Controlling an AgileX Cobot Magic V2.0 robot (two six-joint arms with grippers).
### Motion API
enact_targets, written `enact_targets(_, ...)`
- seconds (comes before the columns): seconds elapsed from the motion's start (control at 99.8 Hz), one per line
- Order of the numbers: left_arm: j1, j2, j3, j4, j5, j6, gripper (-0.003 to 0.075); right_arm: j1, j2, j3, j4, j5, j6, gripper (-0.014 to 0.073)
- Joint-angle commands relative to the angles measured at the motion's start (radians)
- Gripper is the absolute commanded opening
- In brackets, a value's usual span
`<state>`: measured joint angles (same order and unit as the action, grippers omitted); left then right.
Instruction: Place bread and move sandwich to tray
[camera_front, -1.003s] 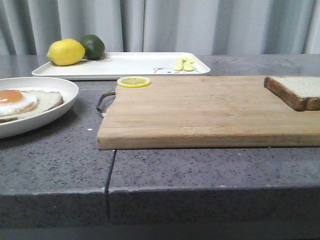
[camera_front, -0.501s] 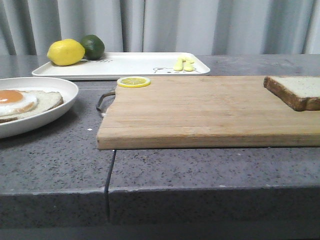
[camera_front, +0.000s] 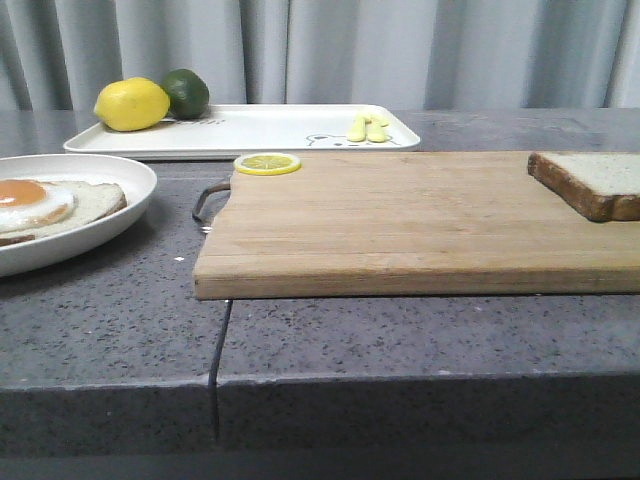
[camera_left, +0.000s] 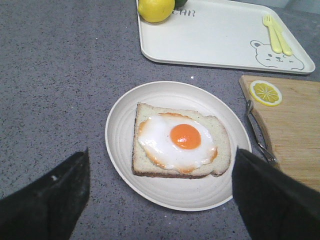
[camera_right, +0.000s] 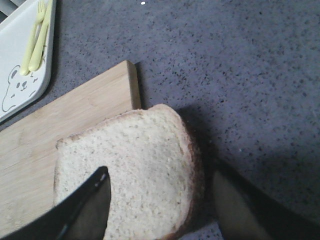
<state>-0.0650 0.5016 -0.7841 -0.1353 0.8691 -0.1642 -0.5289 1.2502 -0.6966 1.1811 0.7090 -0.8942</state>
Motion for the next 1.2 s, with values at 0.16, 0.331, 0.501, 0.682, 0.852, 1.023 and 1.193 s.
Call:
enact_targets(0.16, -0.003, 0.013, -0.033, -0.014, -0.063, -0.006, 0.0545, -0.007, 0.051, -0.02, 0.084, -0.006, -0.045, 0.0456)
enact_targets(0.331, -0.003, 0.013, -0.033, -0.014, -0.063, -0.006, 0.0545, -0.007, 0.085, -0.02, 0.13, -0.002, -0.077, 0.0456)
enact_targets(0.501, -0.003, 0.013, -0.033, -0.014, -0.063, -0.006, 0.0545, -0.007, 0.134, -0.02, 0.145, 0.007, -0.088, 0.0456)
enact_targets(0.682, -0.003, 0.013, -0.033, -0.014, -0.063, -0.006, 0.0545, -0.007, 0.156, -0.02, 0.156, 0.013, -0.095, 0.0456)
enact_targets(0.852, -0.003, 0.013, -0.033, -0.014, -0.063, -0.006, 0.0545, -0.007, 0.18, -0.02, 0.162, 0.032, -0.098, 0.0456)
enact_targets(1.023, -0.003, 0.013, -0.033, -0.014, -0.063, -0.006, 0.0545, -0.006, 0.199, -0.02, 0.186, 0.063, -0.117, 0.0456)
enact_targets(1.193, -0.003, 0.013, -0.033, -0.014, -0.063, -0.006, 0.0545, -0.005, 0.221, -0.02, 0.191, 0.095, -0.121, 0.0456)
